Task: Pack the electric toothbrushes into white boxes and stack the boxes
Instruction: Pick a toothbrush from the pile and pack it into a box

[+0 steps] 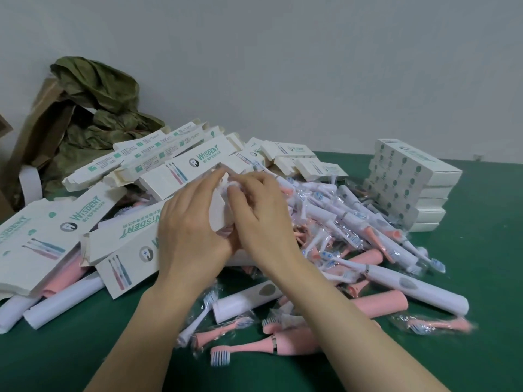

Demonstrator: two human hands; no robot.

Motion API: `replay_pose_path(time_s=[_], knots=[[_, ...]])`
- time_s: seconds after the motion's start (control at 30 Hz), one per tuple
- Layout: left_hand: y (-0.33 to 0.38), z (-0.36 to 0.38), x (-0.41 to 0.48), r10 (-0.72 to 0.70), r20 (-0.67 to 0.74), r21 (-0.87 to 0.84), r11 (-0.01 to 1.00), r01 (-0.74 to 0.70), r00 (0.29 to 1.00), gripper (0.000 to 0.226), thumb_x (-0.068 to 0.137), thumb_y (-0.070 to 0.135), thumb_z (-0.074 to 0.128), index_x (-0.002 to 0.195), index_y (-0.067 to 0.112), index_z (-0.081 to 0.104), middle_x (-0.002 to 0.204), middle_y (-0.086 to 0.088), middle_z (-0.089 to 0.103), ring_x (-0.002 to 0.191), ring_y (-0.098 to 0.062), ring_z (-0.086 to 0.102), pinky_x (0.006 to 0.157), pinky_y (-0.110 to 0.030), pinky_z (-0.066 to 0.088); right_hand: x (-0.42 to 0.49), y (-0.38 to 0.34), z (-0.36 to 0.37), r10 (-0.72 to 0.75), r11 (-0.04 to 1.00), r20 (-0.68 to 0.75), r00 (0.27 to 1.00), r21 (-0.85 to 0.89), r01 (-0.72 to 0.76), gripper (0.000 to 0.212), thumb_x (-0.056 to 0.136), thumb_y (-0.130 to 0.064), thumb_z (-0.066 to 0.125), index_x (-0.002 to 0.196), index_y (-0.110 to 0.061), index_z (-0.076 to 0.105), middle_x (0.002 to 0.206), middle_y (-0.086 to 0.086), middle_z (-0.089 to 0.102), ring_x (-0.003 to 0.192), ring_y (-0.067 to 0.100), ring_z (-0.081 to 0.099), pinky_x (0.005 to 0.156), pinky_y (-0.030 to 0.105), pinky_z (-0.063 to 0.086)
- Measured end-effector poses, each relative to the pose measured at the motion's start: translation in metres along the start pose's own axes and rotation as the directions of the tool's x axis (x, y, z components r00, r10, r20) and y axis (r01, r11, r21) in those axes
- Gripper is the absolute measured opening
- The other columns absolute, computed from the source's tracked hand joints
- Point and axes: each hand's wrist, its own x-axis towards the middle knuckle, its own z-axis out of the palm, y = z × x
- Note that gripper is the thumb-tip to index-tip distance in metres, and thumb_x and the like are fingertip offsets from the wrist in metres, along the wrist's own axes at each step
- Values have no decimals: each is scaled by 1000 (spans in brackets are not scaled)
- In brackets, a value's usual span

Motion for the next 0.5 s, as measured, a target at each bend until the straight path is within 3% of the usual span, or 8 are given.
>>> replay_pose_path(time_s=[0.1, 0.17, 0.23, 0.33, 0.43, 0.5], knots=[[5, 1, -1, -2, 7, -6, 1000, 2, 1000, 67, 70, 42, 47, 130, 15, 54, 124, -3, 59, 114, -10, 42, 96, -35, 33, -3, 2, -10, 30, 997, -116, 993, 79, -21, 28, 93, -12, 51, 119, -16, 60, 104, -1, 53, 95, 6, 48, 86, 11, 37], [6, 1, -2, 8, 9, -4, 1000, -8, 1000, 69, 69, 44, 45, 131, 15, 54, 124, -4, 59, 114, -11, 42, 96, -36, 34, -4, 1, -11, 37, 995, -143, 989, 94, -24, 14, 90, -12, 58, 102, -19, 61, 92, -2, 60, 85, 11, 55, 79, 21, 44], [3, 2, -2, 12, -3, -1, 1000, -12, 1000, 65, 71, 40, 43, 131, 15, 54, 123, -5, 60, 113, -11, 41, 95, -36, 33, -4, -2, -7, 11, 998, -61, 998, 62, -7, 8, 92, -17, 58, 89, -13, 63, 86, -1, 62, 83, 13, 55, 80, 29, 44], [-4, 2, 0, 13, -48, 16, 1000, -12, 999, 57, 79, 35, 40, 129, 11, 55, 117, -9, 62, 108, -14, 44, 92, -33, 30, -7, -2, -1, -150, 985, 110, 983, -69, 158, 36, 97, -25, 35, 97, -4, 64, 97, 7, 61, 97, 19, 50, 91, 33, 34], [-10, 3, 0, 25, -62, 38, 999, -23, 998, 52, 81, 29, 41, 129, 11, 55, 116, -9, 62, 106, -15, 45, 93, -32, 30, -8, 3, -2, -94, 970, 223, 970, -197, 139, 45, 97, -39, 26, 118, -18, 59, 109, 7, 50, 106, 21, 35, 92, 33, 26], [-10, 3, 0, 15, -45, 32, 999, -13, 999, 53, 80, 28, 42, 130, 15, 54, 117, -6, 61, 107, -12, 43, 96, -22, 23, -6, 2, -3, 8, 972, 283, 959, -229, 59, 36, 100, -46, 27, 112, -32, 58, 102, 6, 43, 101, 17, 28, 89, 33, 25]])
